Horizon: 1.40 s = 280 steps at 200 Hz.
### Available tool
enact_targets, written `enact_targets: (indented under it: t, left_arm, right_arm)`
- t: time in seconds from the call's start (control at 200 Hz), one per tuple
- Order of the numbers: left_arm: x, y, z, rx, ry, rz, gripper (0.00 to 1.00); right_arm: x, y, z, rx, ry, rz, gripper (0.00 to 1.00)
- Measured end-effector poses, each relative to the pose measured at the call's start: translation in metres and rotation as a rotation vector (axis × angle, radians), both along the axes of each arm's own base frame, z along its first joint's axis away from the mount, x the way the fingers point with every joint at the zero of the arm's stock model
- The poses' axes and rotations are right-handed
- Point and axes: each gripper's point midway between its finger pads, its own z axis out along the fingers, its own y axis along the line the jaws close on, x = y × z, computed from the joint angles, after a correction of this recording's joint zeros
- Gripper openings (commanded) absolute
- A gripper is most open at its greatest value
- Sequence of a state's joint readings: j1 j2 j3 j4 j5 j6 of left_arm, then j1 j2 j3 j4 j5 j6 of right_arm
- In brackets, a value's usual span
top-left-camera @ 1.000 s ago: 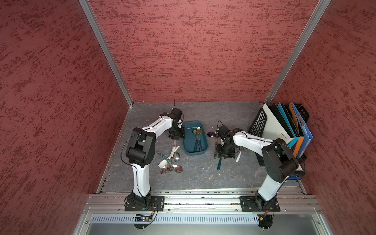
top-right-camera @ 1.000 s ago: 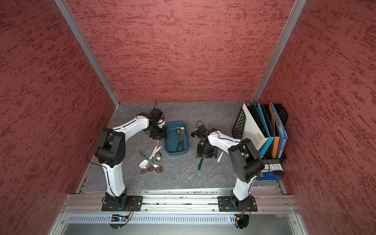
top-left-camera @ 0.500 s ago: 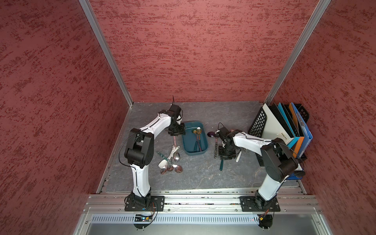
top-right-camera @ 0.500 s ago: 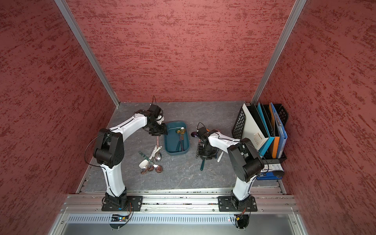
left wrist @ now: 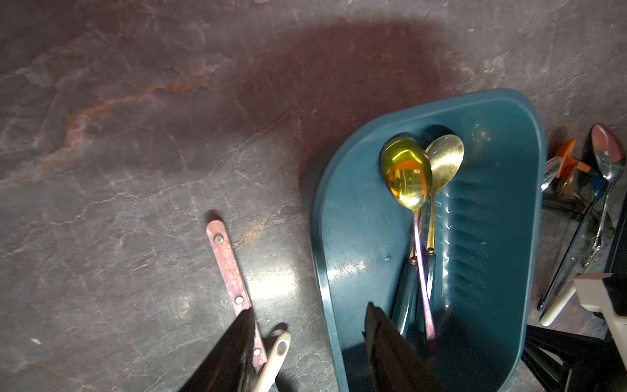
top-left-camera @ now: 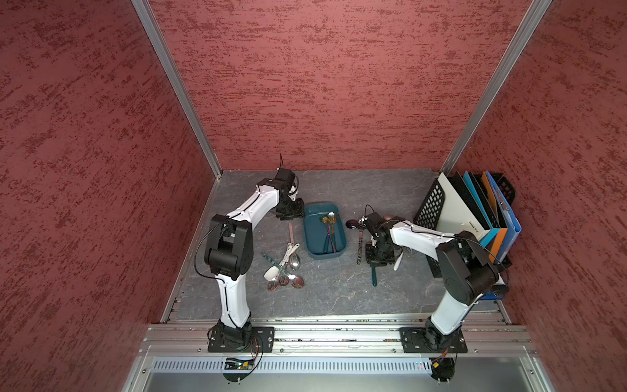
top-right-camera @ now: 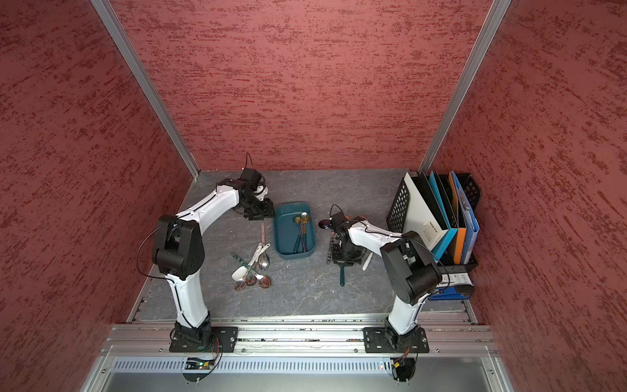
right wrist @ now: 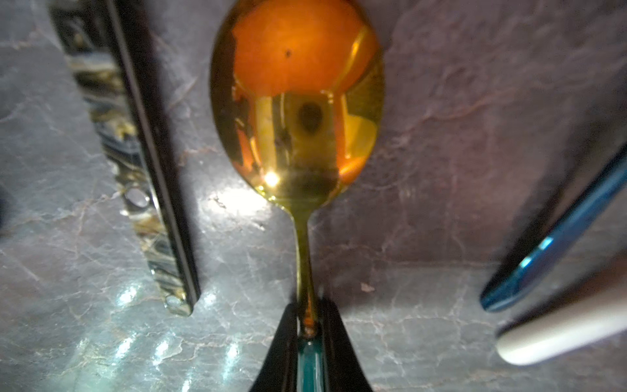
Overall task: Put the spoon into the storage box
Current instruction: Pick up the spoon from the center of the board, then place the spoon in the storage box.
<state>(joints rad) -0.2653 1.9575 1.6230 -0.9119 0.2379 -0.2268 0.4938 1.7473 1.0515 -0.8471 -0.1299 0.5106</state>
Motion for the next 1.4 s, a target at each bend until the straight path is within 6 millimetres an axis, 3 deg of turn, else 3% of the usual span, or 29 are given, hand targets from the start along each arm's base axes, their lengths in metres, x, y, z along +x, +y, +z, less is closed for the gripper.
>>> enact_targets:
  t: [0.135,0.266,0.556,0.772,1.017,1.237,1.403]
  left_arm:
    - [0.006,0.003,0.005,-0.029,-0.011,0.016,0.56]
    - [0.011,0.011,0.009,-0.055,-0.017,0.046,0.56]
    - [0.008,0.023,0.024,-0.094,-0.054,0.092,0.57]
    - [-0.003,0.029,0.007,-0.097,-0.022,0.113,0.57]
    - [-0.024,0.043,-0.009,-0.108,0.021,0.163,0.58]
    - [-0.037,0.047,-0.008,-0.13,0.009,0.188,0.59]
    - [-0.041,0.048,-0.006,-0.134,0.0,0.195,0.59]
  right_arm:
    - [-0.001,-0.001,0.008,0.003,-0.013,0.038,0.12]
    - [0.007,0.001,0.03,0.007,-0.061,0.074,0.11]
    - [0.038,0.013,0.091,0.047,-0.202,0.108,0.11]
    - [0.075,0.039,0.121,0.108,-0.273,0.124,0.11]
    - [0.111,0.074,0.123,0.181,-0.283,0.155,0.1]
    - [0.137,0.108,0.104,0.234,-0.243,0.184,0.1]
    - [0.141,0.135,0.09,0.258,-0.219,0.222,0.1]
